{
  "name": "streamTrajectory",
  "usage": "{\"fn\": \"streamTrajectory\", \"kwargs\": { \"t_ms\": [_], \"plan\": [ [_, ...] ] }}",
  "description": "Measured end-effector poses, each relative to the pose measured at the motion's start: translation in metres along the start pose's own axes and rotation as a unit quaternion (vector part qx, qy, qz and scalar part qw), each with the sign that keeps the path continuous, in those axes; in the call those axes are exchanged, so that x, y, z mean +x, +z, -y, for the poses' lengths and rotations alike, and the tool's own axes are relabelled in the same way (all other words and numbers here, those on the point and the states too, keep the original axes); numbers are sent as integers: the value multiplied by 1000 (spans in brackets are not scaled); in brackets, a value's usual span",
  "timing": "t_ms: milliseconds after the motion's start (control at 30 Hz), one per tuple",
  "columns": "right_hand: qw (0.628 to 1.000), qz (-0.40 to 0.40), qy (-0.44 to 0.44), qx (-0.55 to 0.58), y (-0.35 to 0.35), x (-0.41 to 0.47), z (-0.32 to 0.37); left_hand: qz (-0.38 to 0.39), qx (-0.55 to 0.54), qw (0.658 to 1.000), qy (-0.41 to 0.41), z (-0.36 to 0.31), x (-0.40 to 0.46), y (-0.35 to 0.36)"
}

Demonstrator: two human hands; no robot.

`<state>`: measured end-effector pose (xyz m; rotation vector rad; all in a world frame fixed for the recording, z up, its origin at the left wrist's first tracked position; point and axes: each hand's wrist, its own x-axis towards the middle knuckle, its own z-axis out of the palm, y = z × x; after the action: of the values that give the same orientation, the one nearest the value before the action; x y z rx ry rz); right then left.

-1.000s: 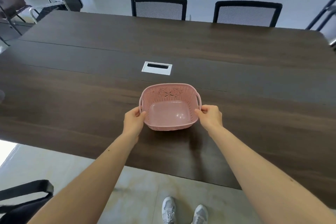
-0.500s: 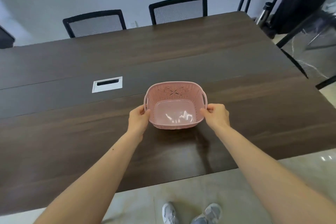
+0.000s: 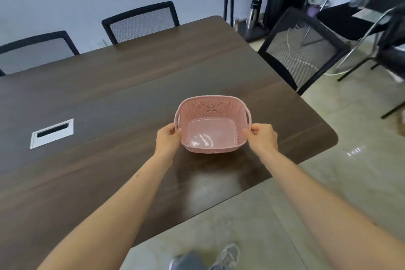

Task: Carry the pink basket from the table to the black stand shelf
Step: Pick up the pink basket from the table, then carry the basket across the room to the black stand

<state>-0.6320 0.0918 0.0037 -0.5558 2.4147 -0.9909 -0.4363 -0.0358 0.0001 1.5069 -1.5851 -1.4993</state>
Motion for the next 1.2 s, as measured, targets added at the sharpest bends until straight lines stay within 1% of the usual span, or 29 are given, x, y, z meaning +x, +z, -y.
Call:
{"fn": "streamTrajectory", "kwargs": {
  "t_ms": [133,300,433,667,833,933,1200],
  "plan": [
    [999,-14,27,10,-41,23,-32,37,8,999,5,-17,3,58],
    [995,-73,63,10,-88,51,-69,78,33,996,17,-36,8,127],
    [990,-106,93,23,-120,72,-89,116,46,992,26,-54,14,177],
    [980,-148,115,69,-187,127,-120,181,61,980,52,-98,34,272],
    [971,-178,139,81,-228,169,-135,207,73,974,53,-127,46,331],
    [968,-195,139,73,-246,187,-145,215,79,972,53,-140,53,361],
    [964,-207,155,63,-293,240,-181,254,93,960,72,-160,63,439]
  ]
}}
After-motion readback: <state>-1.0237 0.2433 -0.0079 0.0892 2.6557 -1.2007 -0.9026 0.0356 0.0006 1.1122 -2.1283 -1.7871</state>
